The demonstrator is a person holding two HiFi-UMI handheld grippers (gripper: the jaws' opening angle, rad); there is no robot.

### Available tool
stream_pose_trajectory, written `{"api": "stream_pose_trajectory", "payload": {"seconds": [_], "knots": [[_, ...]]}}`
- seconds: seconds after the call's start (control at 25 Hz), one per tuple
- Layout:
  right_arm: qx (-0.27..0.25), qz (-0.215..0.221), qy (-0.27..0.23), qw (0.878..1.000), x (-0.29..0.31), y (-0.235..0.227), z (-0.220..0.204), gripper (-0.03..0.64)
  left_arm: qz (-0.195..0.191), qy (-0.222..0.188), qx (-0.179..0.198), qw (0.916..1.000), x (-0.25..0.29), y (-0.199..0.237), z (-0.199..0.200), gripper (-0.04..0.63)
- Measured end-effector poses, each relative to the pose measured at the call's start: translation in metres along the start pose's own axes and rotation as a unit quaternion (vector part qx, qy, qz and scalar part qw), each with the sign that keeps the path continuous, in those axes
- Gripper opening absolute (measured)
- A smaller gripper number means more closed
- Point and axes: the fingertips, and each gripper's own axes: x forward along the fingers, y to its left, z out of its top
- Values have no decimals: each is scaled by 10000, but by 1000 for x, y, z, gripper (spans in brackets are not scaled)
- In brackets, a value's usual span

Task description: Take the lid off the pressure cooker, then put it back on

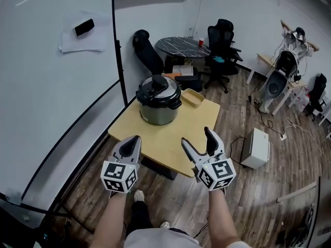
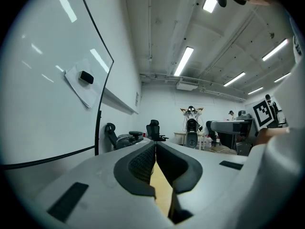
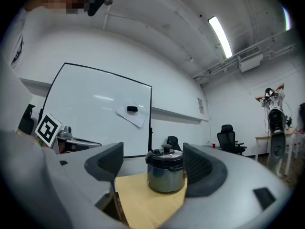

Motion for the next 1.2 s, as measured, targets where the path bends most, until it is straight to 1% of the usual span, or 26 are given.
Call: {"api": "stream_pose_trajectory", "payload": {"seconds": [0.16,0.36,0.64,0.88,1.04,1.2], "knots": [[-68,-6,138,9999,43,-10,-9,374,17,11,30,10000,35,32,-5,15],[-119,-121,323,9993,102,-29,-20,374,-114,10,-124,9999,89,80,-10,16],[-4,-338,631,9974,184,-54,-38,361,-472,125,-146,9987,159,137,-12,17],[16,-400,901,9951,239,-69,-47,359,-741,201,-196,9969,199,173,-14,17],[-85,-313,1099,9934,273,-77,-54,359,-825,265,-261,9959,220,191,-18,17],[-132,-90,1271,9918,298,-86,-61,357,-775,309,-325,9960,233,203,-21,15]]}}
